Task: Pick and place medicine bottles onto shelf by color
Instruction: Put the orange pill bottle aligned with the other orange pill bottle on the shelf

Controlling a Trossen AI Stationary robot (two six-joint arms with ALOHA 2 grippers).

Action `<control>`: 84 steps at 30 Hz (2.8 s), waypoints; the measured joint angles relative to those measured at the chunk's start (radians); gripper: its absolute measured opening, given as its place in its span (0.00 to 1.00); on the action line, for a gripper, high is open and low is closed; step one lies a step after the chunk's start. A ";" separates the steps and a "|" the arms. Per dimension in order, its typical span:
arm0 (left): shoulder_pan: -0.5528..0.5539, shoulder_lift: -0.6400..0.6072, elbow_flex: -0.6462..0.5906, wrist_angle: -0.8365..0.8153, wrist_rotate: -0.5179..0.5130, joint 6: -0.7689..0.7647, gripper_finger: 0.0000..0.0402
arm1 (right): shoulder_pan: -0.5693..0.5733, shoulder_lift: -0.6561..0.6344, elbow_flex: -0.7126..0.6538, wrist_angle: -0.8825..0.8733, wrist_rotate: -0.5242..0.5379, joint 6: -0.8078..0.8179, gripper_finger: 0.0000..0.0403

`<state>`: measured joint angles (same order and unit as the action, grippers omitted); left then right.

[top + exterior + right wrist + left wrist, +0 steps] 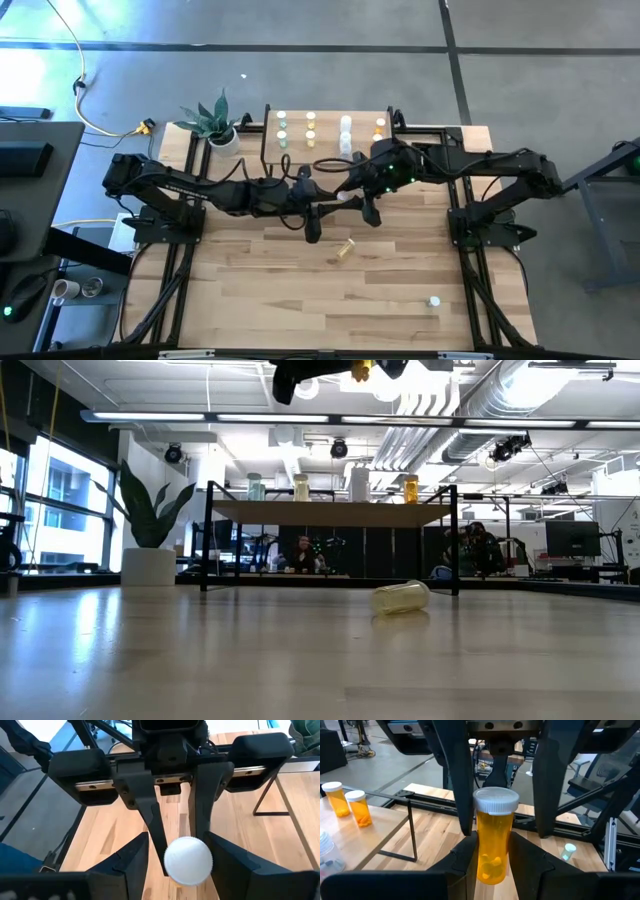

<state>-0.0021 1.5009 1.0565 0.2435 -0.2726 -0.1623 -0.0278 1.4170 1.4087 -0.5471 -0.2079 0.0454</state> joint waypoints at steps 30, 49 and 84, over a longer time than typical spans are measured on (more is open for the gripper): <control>0.002 -0.001 0.000 -0.038 -0.009 -0.002 0.21 | 0.000 -0.016 0.000 -0.055 0.042 0.035 0.28; 0.002 -0.001 0.000 -0.042 -0.008 -0.001 0.27 | 0.001 -0.016 0.000 -0.056 0.042 0.036 0.27; 0.023 -0.154 0.059 -0.075 -0.138 0.080 0.48 | -0.070 -0.436 0.000 -0.205 0.430 -0.032 0.27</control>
<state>0.0212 1.3465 1.1152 0.1690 -0.4107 -0.0827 -0.0982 0.9805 1.4087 -0.7519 0.2225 0.0138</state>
